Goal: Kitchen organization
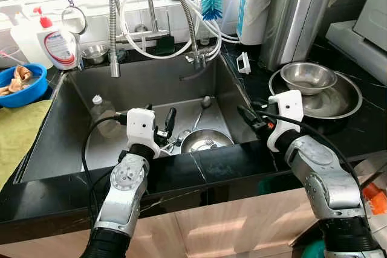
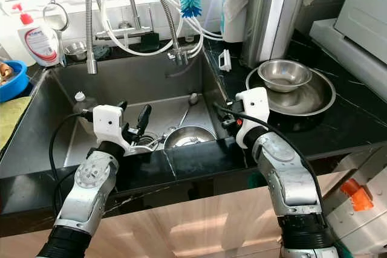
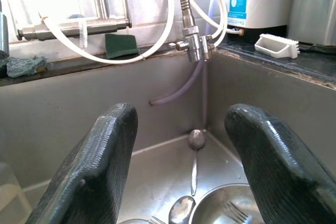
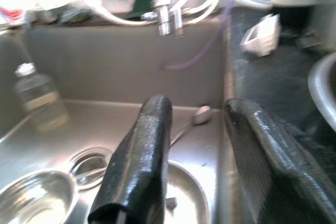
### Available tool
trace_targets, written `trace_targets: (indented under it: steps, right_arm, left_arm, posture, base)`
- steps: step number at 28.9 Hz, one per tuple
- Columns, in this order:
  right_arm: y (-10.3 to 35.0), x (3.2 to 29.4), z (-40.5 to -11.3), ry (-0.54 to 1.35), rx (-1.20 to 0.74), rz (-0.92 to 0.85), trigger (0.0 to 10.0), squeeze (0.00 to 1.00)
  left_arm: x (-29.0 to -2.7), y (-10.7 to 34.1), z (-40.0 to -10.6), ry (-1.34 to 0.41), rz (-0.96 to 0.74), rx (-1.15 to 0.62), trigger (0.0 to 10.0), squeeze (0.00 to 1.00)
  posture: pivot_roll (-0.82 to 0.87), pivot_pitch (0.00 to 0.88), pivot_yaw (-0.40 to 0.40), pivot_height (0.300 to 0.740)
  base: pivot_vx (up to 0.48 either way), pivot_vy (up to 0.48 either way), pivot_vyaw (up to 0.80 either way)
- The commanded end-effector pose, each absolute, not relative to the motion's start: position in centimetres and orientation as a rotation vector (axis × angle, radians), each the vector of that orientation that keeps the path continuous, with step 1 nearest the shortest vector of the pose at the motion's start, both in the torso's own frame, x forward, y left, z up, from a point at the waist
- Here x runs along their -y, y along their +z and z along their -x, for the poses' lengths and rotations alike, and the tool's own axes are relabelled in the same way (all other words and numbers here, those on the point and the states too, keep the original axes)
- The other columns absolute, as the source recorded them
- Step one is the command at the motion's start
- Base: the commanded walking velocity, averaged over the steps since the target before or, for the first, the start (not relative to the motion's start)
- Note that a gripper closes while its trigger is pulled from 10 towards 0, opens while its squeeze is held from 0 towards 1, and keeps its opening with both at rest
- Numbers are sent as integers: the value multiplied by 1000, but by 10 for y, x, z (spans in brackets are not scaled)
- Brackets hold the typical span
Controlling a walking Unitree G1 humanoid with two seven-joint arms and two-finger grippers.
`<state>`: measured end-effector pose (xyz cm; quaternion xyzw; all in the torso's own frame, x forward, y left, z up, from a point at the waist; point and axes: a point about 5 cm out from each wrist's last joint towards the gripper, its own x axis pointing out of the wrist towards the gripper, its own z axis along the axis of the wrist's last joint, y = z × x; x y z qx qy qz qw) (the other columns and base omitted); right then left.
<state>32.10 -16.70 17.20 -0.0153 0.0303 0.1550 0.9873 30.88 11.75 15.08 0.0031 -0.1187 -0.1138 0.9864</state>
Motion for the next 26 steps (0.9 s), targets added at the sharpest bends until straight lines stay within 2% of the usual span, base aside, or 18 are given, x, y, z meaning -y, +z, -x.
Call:
trace_targets:
  steps: [1,3,9,18,26]
  right_arm:
    - [189,171,-322,254,19,32,10000,0]
    - [199,179,-320,186,62,27,10000,0]
    - [199,185,-315,141,52,43,10000,0]
    - [180,196,-318,36,-52,23,10000,0]
    - [177,196,-319,18,-72,-27,10000,0]
  left_arm:
    - [-120,148,-309,-227,-28,229,10000,0]
    - [-120,148,-309,-231,-29,228,10000,0]
    - [-120,149,-309,-236,-30,229,10000,0]
    - [-118,148,-309,-240,-30,222,10000,0]
    - [-121,149,-310,-231,-36,221,10000,0]
  posture:
    - [-117,0,71,740]
    - [-116,0,73,740]
    - [-120,0,77,740]
    - [-115,0,76,740]
    - [-116,0,75,740]
  base:
    - [0,0,0]
    - [0,0,0]
    - [0,0,0]
    - [0,0,0]
    - [0,0,0]
